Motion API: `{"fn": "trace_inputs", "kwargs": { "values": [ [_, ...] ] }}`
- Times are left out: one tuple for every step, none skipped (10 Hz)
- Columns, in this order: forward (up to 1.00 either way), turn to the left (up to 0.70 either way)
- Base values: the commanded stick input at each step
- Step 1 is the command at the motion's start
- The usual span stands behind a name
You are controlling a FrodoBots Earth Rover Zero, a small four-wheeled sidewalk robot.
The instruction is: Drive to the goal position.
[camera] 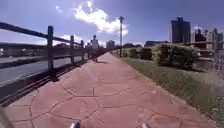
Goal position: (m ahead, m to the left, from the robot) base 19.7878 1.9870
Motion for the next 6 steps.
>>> {"fn": "trace_inputs", "kwargs": {
  "values": [
    [0.85,0.00],
    [0.85,0.00],
    [0.85,0.00],
    [0.85,0.00],
    [0.85,0.00],
    [0.85,0.00]
  ]
}}
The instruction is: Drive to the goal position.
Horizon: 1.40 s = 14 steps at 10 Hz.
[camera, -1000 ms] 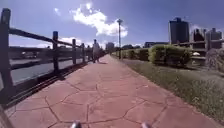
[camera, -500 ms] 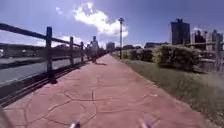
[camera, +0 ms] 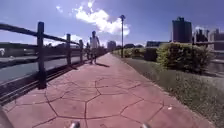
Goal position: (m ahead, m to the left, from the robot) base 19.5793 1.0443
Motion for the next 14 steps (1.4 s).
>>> {"fn": "trace_inputs", "kwargs": {
  "values": [
    [0.85,0.00],
    [0.85,0.00],
    [0.85,0.00],
    [0.85,0.00],
    [0.85,0.00],
    [0.85,0.00],
    [0.85,0.00],
    [0.85,0.00],
    [0.85,0.00],
    [0.85,0.00],
    [0.85,0.00],
    [0.85,0.00],
    [0.85,0.00],
    [0.85,0.00]
  ]
}}
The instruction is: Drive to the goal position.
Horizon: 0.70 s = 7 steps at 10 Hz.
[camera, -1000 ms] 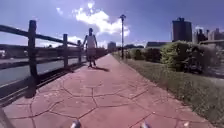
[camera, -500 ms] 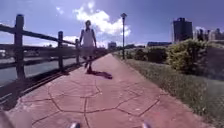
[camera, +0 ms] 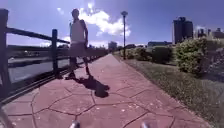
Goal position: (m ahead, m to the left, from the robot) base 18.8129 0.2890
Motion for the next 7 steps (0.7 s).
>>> {"fn": "trace_inputs", "kwargs": {
  "values": [
    [0.85,0.00],
    [0.85,0.00],
    [0.85,0.00],
    [0.85,0.00],
    [0.85,0.00],
    [0.85,0.00],
    [0.85,0.00]
  ]
}}
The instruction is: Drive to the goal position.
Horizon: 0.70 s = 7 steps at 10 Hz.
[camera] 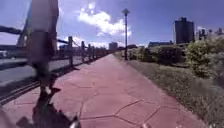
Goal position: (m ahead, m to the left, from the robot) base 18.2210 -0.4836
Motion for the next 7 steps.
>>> {"fn": "trace_inputs", "kwargs": {
  "values": [
    [0.85,0.00],
    [0.85,0.00],
    [0.85,0.00],
    [0.85,0.00],
    [0.85,0.00],
    [0.85,0.00],
    [0.85,0.00]
  ]
}}
